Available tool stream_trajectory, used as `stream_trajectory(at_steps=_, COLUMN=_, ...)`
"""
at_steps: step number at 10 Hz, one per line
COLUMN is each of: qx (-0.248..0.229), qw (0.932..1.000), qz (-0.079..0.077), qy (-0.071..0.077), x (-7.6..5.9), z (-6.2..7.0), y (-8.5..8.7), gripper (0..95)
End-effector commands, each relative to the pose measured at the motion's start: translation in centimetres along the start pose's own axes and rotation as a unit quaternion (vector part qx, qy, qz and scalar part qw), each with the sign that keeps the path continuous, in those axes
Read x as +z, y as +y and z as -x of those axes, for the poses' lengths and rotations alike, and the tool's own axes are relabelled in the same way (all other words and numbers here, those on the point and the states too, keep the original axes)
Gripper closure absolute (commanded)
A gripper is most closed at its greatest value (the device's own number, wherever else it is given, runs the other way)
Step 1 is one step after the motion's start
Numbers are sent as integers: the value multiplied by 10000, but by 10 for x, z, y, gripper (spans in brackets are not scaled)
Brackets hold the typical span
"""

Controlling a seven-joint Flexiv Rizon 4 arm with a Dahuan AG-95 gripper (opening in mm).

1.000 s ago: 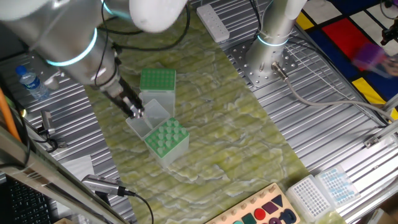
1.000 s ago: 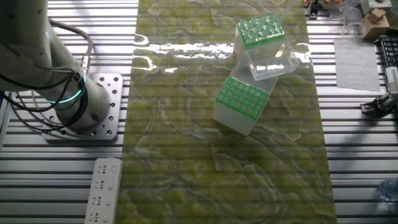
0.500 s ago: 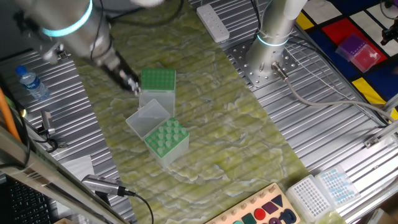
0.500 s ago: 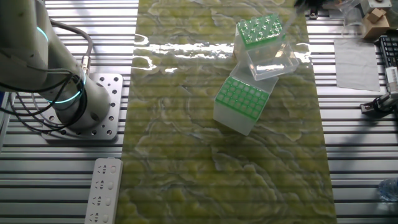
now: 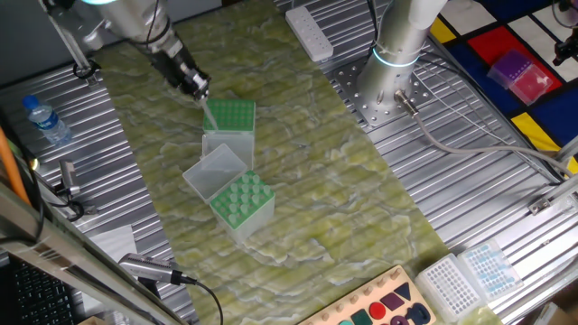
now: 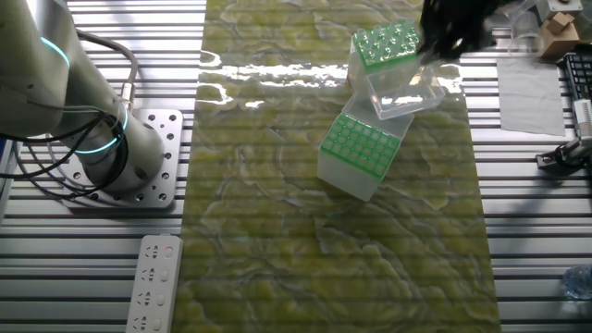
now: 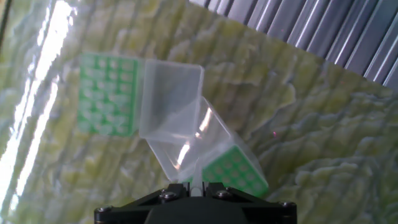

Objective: Transfer all large pipette tips from one holder to another

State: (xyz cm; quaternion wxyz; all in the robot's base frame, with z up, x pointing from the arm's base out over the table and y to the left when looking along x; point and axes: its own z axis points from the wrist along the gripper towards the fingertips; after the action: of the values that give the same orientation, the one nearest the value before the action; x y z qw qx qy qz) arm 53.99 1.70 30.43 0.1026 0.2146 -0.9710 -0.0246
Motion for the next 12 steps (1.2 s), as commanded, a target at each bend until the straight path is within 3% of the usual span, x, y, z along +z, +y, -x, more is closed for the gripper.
stream_trajectory(at_steps=1, qx=46, qw=10000, qz=-11, qy=-30, x=1, z=-1, y=1, gripper=950)
stream_trajectory(at_steps=4, qx=-48, qw=10000, qz=-16, qy=-54, x=-3, z=3, y=5, gripper=950)
stream_trajectory(at_steps=8, qx=476, qw=9982, qz=-101, qy=-347, x=-3, z=3, y=5, gripper=950)
stream_trajectory(at_steps=10, qx=749, qw=9964, qz=-122, qy=-369, x=-3, z=3, y=5, gripper=950)
stream_trajectory(at_steps=12, qx=674, qw=9970, qz=-130, qy=-360, x=-3, z=3, y=5, gripper=950)
